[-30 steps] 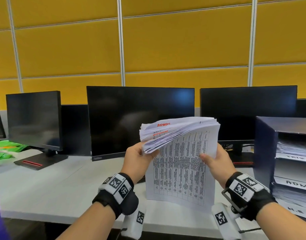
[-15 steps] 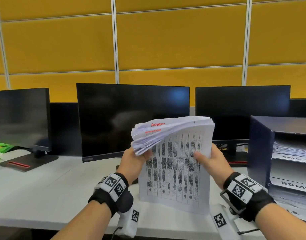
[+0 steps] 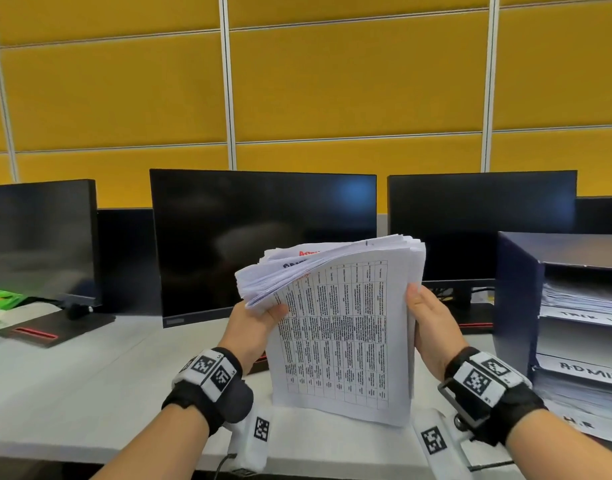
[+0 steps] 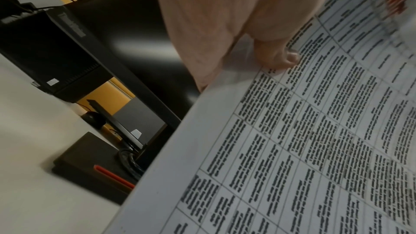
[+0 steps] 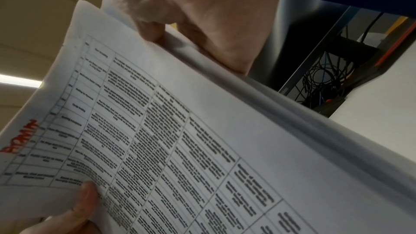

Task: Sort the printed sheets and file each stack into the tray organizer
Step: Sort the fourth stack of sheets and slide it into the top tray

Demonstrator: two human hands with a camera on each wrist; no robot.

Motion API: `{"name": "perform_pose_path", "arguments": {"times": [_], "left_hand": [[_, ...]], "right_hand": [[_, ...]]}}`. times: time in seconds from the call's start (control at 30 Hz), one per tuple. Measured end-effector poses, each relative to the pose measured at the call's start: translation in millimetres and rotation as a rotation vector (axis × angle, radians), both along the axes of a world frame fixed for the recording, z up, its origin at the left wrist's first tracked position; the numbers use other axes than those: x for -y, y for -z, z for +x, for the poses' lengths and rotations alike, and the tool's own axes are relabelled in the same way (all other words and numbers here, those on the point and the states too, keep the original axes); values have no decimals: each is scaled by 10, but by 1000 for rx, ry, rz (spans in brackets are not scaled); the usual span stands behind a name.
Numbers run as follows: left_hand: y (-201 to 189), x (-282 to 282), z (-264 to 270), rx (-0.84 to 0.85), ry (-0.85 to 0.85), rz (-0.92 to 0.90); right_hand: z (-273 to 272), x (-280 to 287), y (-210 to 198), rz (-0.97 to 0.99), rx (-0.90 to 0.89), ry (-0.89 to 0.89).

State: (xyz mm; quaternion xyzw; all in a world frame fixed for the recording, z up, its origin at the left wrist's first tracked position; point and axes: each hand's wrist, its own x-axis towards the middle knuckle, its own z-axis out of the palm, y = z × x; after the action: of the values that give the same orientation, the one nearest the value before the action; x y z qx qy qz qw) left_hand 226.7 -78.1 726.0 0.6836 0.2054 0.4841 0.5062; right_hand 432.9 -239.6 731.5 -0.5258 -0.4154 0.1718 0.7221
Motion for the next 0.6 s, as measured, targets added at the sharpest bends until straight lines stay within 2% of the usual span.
{"name": "perform_pose_path", "arguments": {"times": [0.13, 0.23, 0.43, 0.6], "left_hand": [[-9, -4, -50, 4, 25, -26], [-22, -8, -53, 31, -44, -61], [-67, -351, -347, 63, -459, -67], [-170, -458, -671, -2, -752, -12]], "right_hand": [[28, 12, 8, -60, 138, 130], [60, 4, 3, -99, 192, 218], [194, 161, -38, -92, 95, 322], [294, 288, -18, -115, 71, 361]]}}
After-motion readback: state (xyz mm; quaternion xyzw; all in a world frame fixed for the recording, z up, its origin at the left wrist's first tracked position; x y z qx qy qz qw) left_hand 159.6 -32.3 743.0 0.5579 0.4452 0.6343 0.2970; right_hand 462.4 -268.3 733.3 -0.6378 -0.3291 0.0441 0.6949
